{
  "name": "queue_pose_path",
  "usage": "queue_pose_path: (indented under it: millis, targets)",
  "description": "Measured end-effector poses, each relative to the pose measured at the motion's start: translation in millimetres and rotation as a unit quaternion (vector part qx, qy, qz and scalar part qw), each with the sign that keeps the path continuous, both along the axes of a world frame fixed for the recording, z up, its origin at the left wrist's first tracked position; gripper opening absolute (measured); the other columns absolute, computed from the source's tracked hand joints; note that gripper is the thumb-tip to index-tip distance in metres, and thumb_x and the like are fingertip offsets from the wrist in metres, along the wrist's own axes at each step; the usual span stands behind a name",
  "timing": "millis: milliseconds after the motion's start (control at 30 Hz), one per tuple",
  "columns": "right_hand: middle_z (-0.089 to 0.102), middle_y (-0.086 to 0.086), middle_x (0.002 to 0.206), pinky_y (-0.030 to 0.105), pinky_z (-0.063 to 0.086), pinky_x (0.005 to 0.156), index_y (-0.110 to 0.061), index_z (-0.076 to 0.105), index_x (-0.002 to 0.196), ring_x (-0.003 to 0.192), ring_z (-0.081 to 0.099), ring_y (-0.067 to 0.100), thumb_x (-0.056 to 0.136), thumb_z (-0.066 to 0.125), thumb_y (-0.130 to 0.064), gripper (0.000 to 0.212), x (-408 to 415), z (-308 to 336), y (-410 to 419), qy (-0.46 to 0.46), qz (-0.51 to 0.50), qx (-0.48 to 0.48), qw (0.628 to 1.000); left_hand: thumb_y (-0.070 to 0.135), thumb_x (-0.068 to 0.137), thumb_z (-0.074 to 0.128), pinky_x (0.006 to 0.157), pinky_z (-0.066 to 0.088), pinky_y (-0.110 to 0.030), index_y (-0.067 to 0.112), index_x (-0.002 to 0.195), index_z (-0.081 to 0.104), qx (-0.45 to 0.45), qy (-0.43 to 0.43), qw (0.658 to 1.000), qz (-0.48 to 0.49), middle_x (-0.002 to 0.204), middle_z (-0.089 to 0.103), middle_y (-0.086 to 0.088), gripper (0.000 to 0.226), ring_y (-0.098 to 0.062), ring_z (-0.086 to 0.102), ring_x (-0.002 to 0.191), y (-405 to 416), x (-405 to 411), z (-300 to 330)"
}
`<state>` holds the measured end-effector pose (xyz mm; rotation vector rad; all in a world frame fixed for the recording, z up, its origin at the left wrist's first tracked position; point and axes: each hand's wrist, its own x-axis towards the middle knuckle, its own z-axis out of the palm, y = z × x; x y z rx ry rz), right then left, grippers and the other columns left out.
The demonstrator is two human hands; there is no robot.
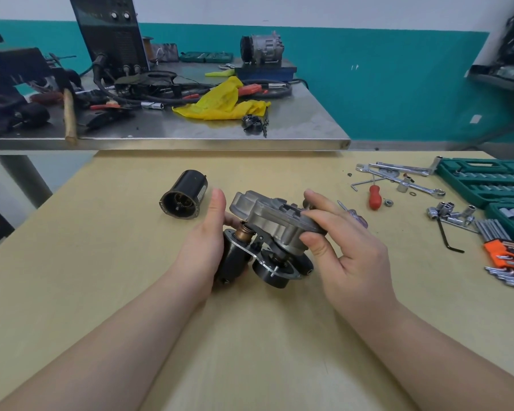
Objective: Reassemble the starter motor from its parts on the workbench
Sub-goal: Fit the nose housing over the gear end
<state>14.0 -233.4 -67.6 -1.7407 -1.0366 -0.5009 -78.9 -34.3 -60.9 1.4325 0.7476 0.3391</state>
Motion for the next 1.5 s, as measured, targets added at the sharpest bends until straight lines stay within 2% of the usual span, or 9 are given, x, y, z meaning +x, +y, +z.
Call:
queue_pose_path:
  millis: [200,367,667,800,867,1000,1200,1400,1500]
  targets:
    - [0.065,-0.008,0.147,0.034,0.051,0.109,-0.012,0.078,0.119,0.131,0.064,0.008,0.102,0.064,-0.030,0.028,-2,-1,0,-0.016,0.006,-0.008,1.000,0.110,0.065,0.038,0.096,0.061,-0.063,0.027,0.107,0.082,-0.015,-0.011,1.000,0.005,0.101,0.084,-0.009,0.102,-0.033,0.081,0.098,1,-2,2]
    - [0.064,-0.006,0.148,0.020,0.046,0.109,-0.011,0.078,0.118,0.133,0.062,0.002,0.100,0.071,-0.023,0.022,-6,-2,8,-0.025,0.012,-0.013,1.000,0.108,0.067,0.043,0.103,0.057,-0.064,0.023,0.110,0.084,-0.054,-0.024,0.998,-0.006,0.109,0.083,-0.012,0.103,-0.038,0.079,0.106,1,-3,4]
    - [0.062,-0.004,0.150,0.018,0.044,0.110,-0.006,0.077,0.117,0.134,0.061,0.001,0.100,0.070,-0.019,0.023,-6,-5,9,-0.035,0.024,-0.001,0.999,0.107,0.068,0.047,0.092,0.062,-0.056,0.020,0.103,0.086,-0.068,-0.041,0.997,-0.001,0.104,0.083,-0.014,0.101,-0.038,0.080,0.099,4,-1,2]
    - [0.062,-0.002,0.149,0.018,0.044,0.111,-0.004,0.078,0.117,0.133,0.061,0.000,0.099,0.071,-0.017,0.023,-6,-5,9,-0.039,0.027,0.005,0.999,0.105,0.070,0.048,0.080,0.063,-0.045,0.019,0.105,0.085,-0.079,-0.046,0.996,-0.001,0.104,0.083,-0.014,0.101,-0.038,0.080,0.099,4,-1,3]
    - [0.062,-0.003,0.149,0.017,0.044,0.110,-0.005,0.078,0.116,0.132,0.061,-0.001,0.099,0.072,-0.016,0.022,-6,-6,9,-0.041,0.028,0.007,0.999,0.105,0.069,0.049,0.080,0.062,-0.046,0.018,0.104,0.085,-0.078,-0.048,0.996,-0.001,0.104,0.082,-0.015,0.100,-0.041,0.079,0.101,4,-2,2]
    - [0.063,-0.004,0.149,0.018,0.045,0.111,-0.007,0.078,0.117,0.133,0.061,0.001,0.098,0.072,-0.016,0.021,-6,-7,8,-0.028,0.031,0.012,0.999,0.104,0.072,0.048,0.091,0.062,-0.054,0.020,0.104,0.086,-0.066,-0.052,0.996,-0.010,0.105,0.083,-0.014,0.097,-0.039,0.079,0.101,4,-2,1]
    - [0.063,-0.007,0.149,0.021,0.046,0.111,-0.008,0.078,0.117,0.134,0.062,0.004,0.098,0.072,-0.017,0.021,-8,-6,8,-0.022,0.032,0.012,0.999,0.104,0.072,0.049,0.085,0.064,-0.049,0.024,0.100,0.087,-0.066,-0.046,0.997,0.000,0.102,0.083,-0.011,0.092,-0.033,0.081,0.094,4,-2,2]
    - [0.064,-0.004,0.147,0.024,0.048,0.109,-0.007,0.078,0.116,0.131,0.064,0.006,0.099,0.070,-0.022,0.024,-11,-4,7,-0.036,0.024,0.007,0.999,0.101,0.078,0.046,0.063,0.060,-0.034,0.025,0.097,0.087,-0.063,-0.056,0.996,0.000,0.096,0.084,-0.009,0.089,-0.023,0.080,0.078,3,-3,4]
    - [0.066,-0.003,0.145,0.023,0.048,0.108,-0.007,0.079,0.115,0.129,0.065,0.006,0.099,0.071,-0.022,0.024,-14,-3,7,-0.047,0.017,0.004,0.999,0.101,0.078,0.047,0.067,0.062,-0.035,0.023,0.099,0.086,-0.068,-0.061,0.996,-0.012,0.099,0.083,-0.011,0.090,-0.026,0.081,0.082,3,-4,4]
